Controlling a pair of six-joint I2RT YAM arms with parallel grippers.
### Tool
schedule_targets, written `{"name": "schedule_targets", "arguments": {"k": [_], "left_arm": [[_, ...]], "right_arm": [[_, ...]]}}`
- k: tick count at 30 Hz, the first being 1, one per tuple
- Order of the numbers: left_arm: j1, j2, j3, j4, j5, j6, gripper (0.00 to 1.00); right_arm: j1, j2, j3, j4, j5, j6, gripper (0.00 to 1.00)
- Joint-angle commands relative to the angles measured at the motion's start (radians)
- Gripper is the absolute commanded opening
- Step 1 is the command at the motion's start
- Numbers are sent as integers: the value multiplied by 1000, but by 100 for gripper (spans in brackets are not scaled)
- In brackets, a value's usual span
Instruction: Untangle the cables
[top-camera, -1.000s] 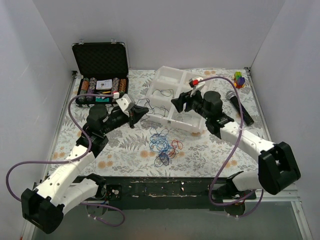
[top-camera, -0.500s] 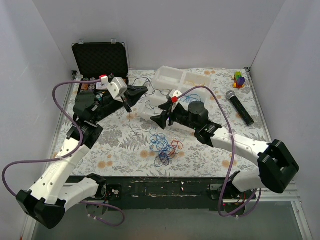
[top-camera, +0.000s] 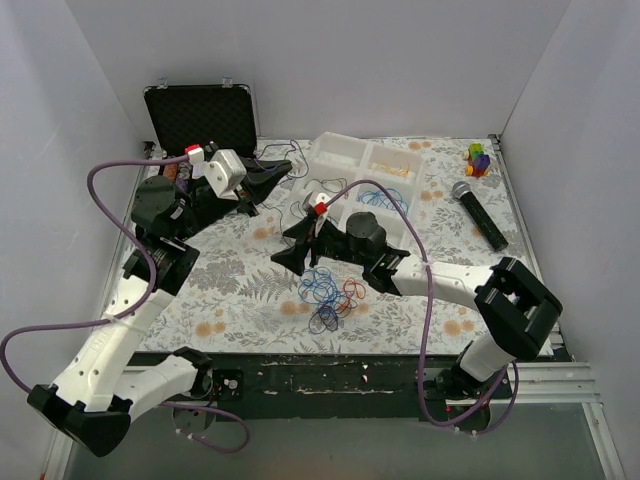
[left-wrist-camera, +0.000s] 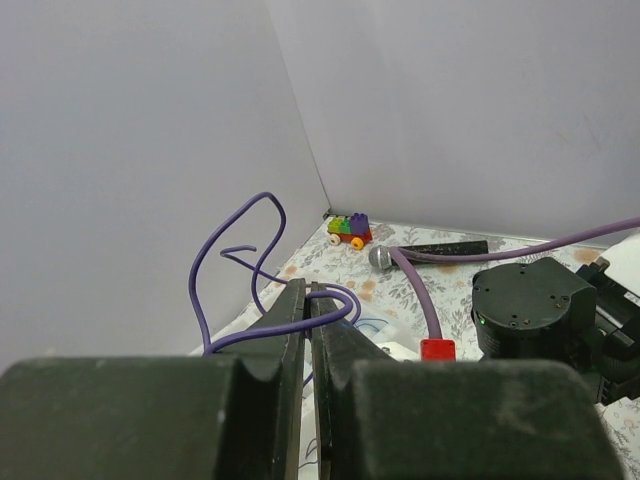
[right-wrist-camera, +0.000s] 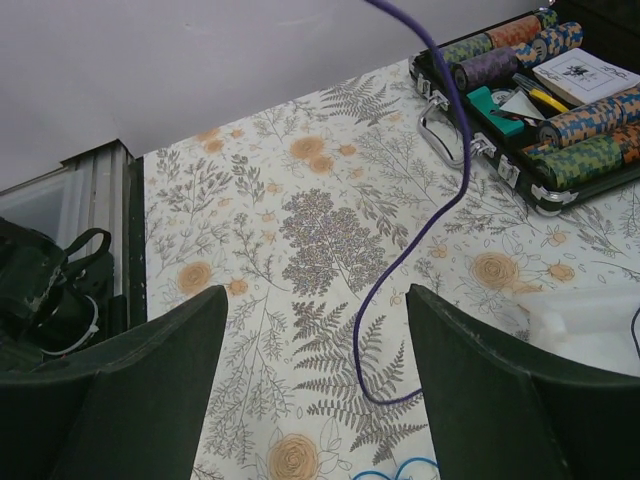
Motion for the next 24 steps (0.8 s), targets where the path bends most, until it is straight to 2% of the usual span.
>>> {"name": "schedule_targets", "arguments": {"k": [1,3,6,7,8,11,14,20,24], "left_arm": [[4,-2,26,-12,12,34,0],[4,0,29,-11,15,30,0],[4,-3,37,-8,16,20,0],[4,-5,37,-8,15,19,0],[4,-5,41,-6,15,17,0],[4,-6,49,-6,18,13,0],[4,-9,54,-8,18,10,0],[4,-12,55,-15,13,20,0],[4,-15,51,-17,12,20,0]], "right_arm": [[0,-28,-22,90,0,53,77],[0,-34,-17,53,23,36,65],[-1,-40,7,-2,97,19,39],[-3,-38,15,-14,103,10,38],[-3,-34,23,-27,109,2,42],[-3,-18,35,-30,103,8,68],[-1,-11,23,21,74,42,79],[3,6,8,146,-38,132,83],[9,-5,-23,226,-50,180,83]]}}
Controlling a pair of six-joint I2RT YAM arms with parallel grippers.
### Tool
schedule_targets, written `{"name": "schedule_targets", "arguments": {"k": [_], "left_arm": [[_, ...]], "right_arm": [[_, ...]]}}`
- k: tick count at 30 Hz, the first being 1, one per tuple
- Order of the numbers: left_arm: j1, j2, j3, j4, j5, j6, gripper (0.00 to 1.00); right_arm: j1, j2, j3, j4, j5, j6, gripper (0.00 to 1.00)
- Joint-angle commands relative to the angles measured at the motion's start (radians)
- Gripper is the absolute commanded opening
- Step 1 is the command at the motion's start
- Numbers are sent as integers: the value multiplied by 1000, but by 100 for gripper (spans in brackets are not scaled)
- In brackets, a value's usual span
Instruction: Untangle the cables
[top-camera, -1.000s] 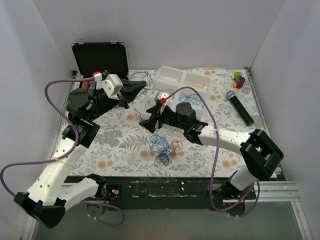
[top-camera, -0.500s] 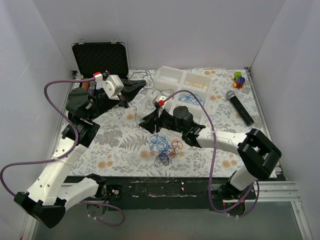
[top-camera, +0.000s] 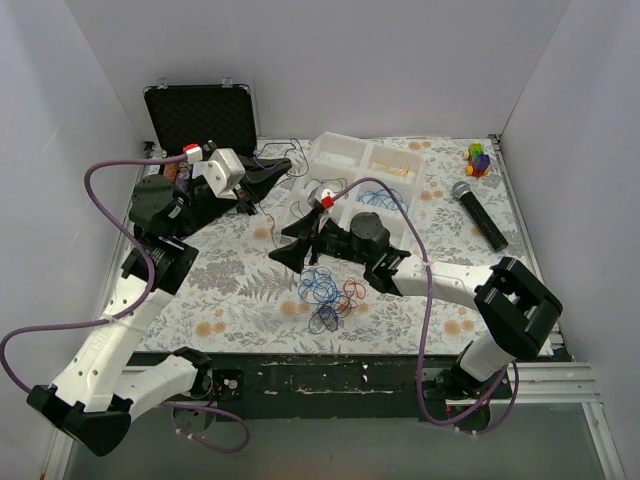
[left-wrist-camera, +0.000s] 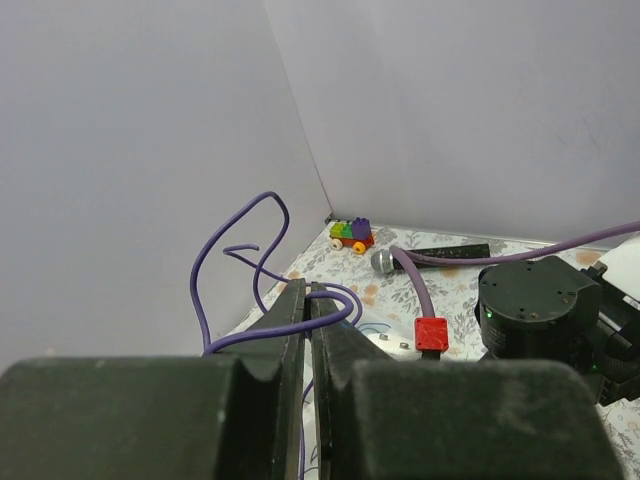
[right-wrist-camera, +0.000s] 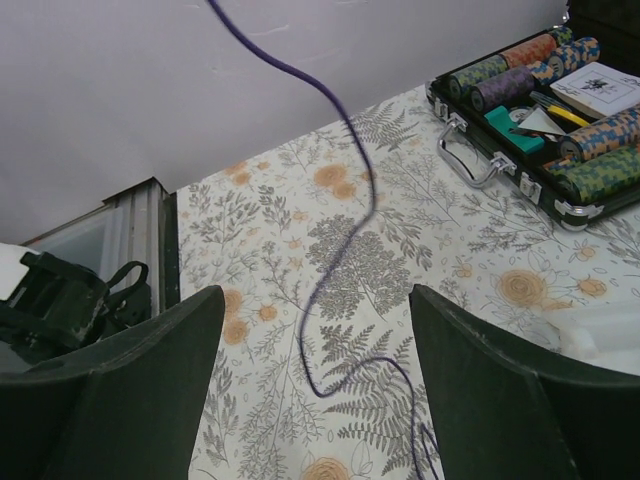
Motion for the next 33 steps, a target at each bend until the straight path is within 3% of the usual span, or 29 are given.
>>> {"name": "schedule_targets", "arguments": {"k": [1,10,15,18,21,25,26,30,33], "left_arm": [[4,-20,30,-9,7,8,0],[4,-20,35,-8,13,3,0],[4,-27,38,-11,7,8,0],[4,-26,43,-11,11,0,0],[4,-24,47,-9,10,-3,0],[4,-35,38,-17,-13,8,0],[4,-39,33,-19,-22,9,0],[4,-76,-31,0,-129,2,0],[4,-111,-140,47,-339,-30,5]], "right_arm": [[8,-3,-16,178,-55,85,83],[12,16,19,92,14,31,81],[12,65,48,73,27,33,72],[12,111,79,68,26,31,62],[14,147,129,34,28,27,45],[11,132,153,4,42,5,7],[9,115,146,4,54,-1,1],[-4,20,129,-24,123,-56,1],[-56,-20,152,-55,145,-65,1]]}}
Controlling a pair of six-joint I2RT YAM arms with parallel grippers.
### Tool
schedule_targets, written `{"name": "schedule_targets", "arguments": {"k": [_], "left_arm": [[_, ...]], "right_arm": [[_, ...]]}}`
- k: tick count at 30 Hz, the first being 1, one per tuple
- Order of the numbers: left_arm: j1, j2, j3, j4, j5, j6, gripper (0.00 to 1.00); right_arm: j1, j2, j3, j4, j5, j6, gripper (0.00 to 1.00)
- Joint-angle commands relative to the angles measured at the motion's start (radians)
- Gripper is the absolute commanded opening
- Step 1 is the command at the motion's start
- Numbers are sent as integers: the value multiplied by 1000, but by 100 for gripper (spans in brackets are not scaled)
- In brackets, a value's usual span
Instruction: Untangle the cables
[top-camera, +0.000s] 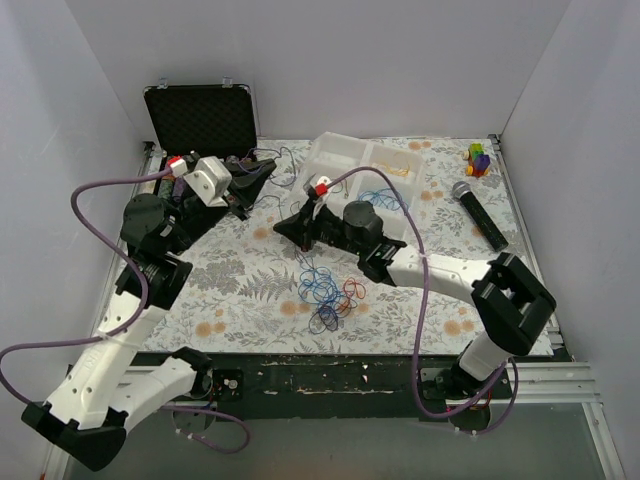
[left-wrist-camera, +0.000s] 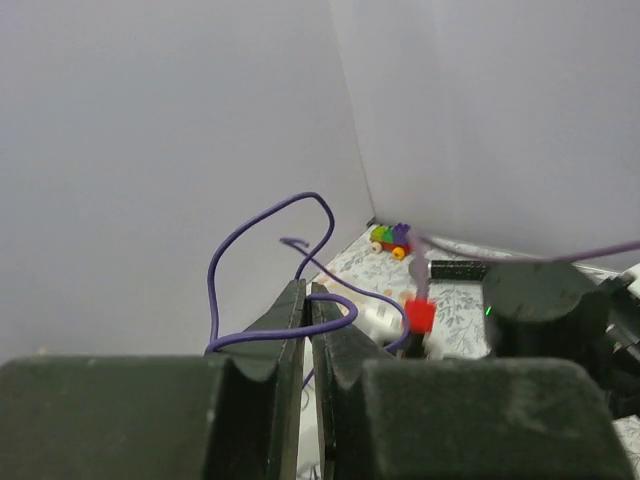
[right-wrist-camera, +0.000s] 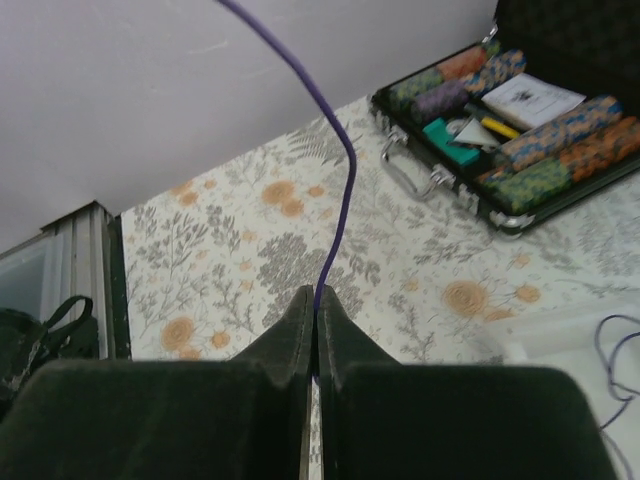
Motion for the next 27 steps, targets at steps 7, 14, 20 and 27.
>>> {"name": "schedule_targets", "arguments": {"k": [7,14,20,27], "left_arm": [[4,-52,-314,31,-286,-48,8],[4,118,-278,14,-201,-77,41],[4,122,-250,-1,-180,-79,66],[4,34,-278,-36,-186,-56,68]], "right_arm": [[-175,-79,134,-1,24,33,1],[-221,-30,179,-13,27,59,1],[-269,22,228,-49,21,41,1],[-313,53,281,-69,-29,46,1]]}}
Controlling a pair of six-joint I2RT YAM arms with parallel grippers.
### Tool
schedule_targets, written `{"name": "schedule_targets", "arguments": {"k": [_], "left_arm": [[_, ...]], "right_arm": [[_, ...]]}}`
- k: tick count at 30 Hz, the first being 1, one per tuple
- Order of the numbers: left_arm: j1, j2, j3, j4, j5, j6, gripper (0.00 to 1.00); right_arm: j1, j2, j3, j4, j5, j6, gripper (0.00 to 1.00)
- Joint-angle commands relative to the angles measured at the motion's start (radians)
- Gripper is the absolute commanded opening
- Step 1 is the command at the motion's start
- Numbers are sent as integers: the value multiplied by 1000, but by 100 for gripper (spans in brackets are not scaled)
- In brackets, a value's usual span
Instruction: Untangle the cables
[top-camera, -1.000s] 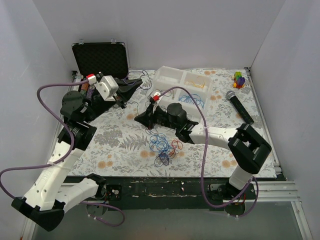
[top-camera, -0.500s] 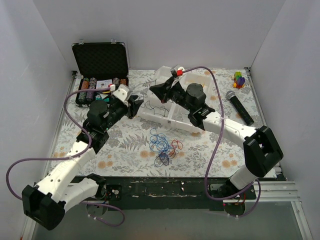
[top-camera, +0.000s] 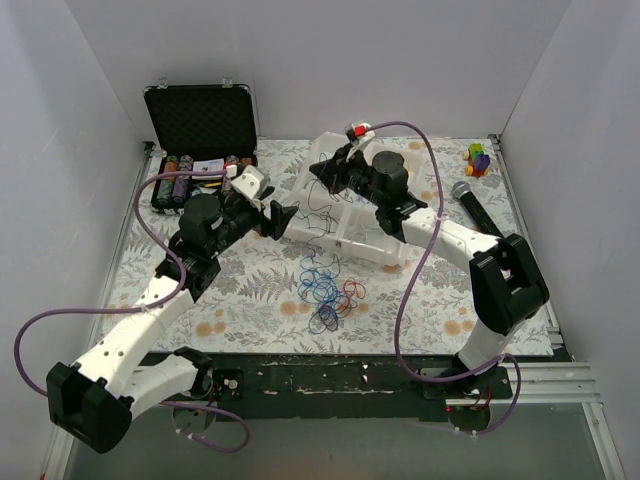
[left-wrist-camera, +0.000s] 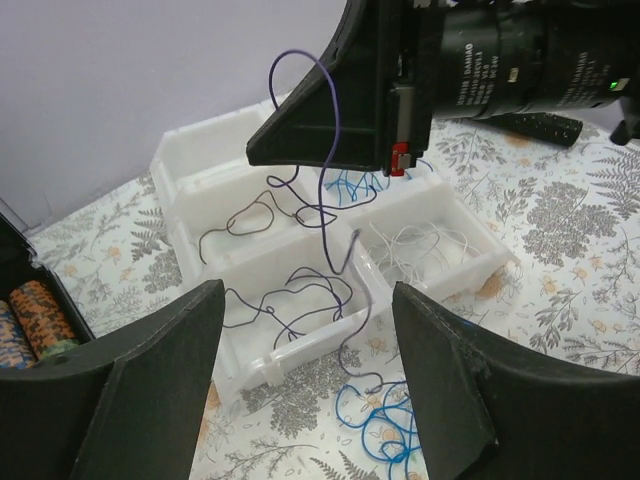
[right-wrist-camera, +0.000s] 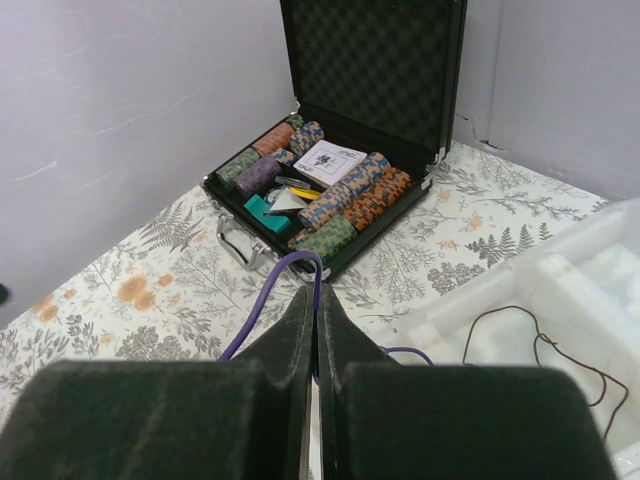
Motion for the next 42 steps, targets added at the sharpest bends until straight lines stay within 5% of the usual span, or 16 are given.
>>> {"name": "schedule_targets", "arguments": {"k": [1,29,38,42], "left_arm": [[2,-74,26,-19,15,25,68],[2,-174,9,-100,20,14,67],[2,-191,-3,-111,28,8,67],[2,-197,-9,-108,22,3,67]], "right_arm": [[-23,-5,82,35,-50,20,1],[-107,98,573,155,31,292,1],[-115,214,855,55,24,250,1],[-113,224,835,48,17,223,1]]}}
